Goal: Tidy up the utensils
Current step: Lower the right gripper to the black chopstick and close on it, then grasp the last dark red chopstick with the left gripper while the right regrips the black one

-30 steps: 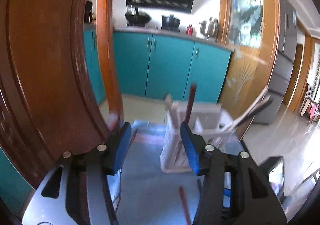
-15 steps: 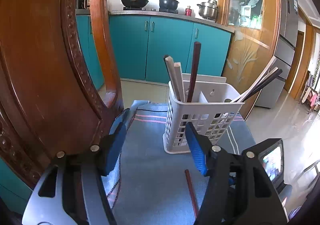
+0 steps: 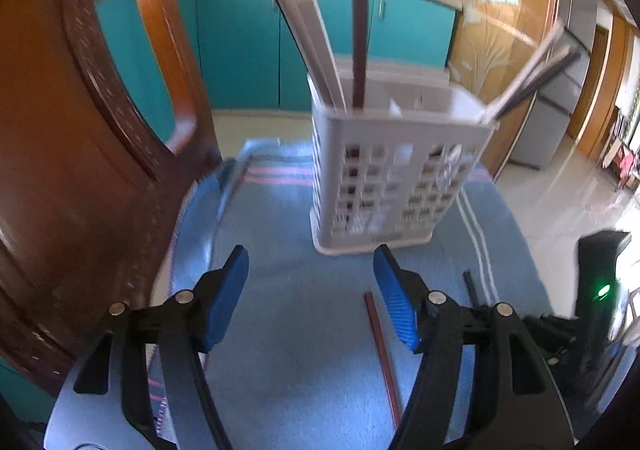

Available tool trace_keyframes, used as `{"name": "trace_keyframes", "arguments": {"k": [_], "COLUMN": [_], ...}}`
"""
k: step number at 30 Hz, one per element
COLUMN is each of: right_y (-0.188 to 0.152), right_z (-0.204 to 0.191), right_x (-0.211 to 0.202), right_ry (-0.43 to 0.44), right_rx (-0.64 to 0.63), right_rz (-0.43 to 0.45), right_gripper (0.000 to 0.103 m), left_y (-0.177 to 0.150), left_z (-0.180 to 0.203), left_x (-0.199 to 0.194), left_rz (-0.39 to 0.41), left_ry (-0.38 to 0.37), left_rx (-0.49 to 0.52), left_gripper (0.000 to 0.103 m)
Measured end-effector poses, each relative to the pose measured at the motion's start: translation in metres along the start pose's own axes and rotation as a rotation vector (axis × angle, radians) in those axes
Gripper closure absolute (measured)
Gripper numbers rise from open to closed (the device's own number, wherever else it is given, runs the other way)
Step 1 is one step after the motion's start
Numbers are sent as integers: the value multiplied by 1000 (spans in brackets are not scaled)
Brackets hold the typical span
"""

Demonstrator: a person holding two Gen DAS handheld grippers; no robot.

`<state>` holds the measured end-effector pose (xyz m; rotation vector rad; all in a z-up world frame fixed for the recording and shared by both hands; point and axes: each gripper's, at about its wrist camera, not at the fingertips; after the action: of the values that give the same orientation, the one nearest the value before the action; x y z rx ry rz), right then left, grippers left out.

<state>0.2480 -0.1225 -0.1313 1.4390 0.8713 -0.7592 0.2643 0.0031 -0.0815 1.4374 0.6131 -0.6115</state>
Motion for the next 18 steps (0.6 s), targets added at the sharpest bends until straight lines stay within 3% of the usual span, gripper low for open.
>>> {"name": "trace_keyframes", "arguments": {"k": [11,15,16,18], "right_y": [16,25,28,31], "right_z": [26,53,49,56], "right_x": [5,-2,-5,-6], "right_ry": [31,54,55,60], "right_rx": [68,126,136,158], "right_rz": [-7,21,24,26], "right_gripper": [95,86,84,81], "left_y": [-26,-32,-33,-34], "left_z": [17,20,22,26], "left_x": [52,65,68,75], "left_rz": [-209,-257,-267,-285], "left_ry": [-54,-82,-86,-75], "left_rx": [17,10,19,37], "left_gripper": [36,36,37,49]}}
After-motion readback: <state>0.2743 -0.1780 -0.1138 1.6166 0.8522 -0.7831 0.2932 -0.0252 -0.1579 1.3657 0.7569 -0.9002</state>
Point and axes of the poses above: each gripper's, at about its wrist camera, not at the fingertips, and x roughly the way its jaws point, z to its right, y to its top, and after that the axes turned 1 degree about -z, right-handed
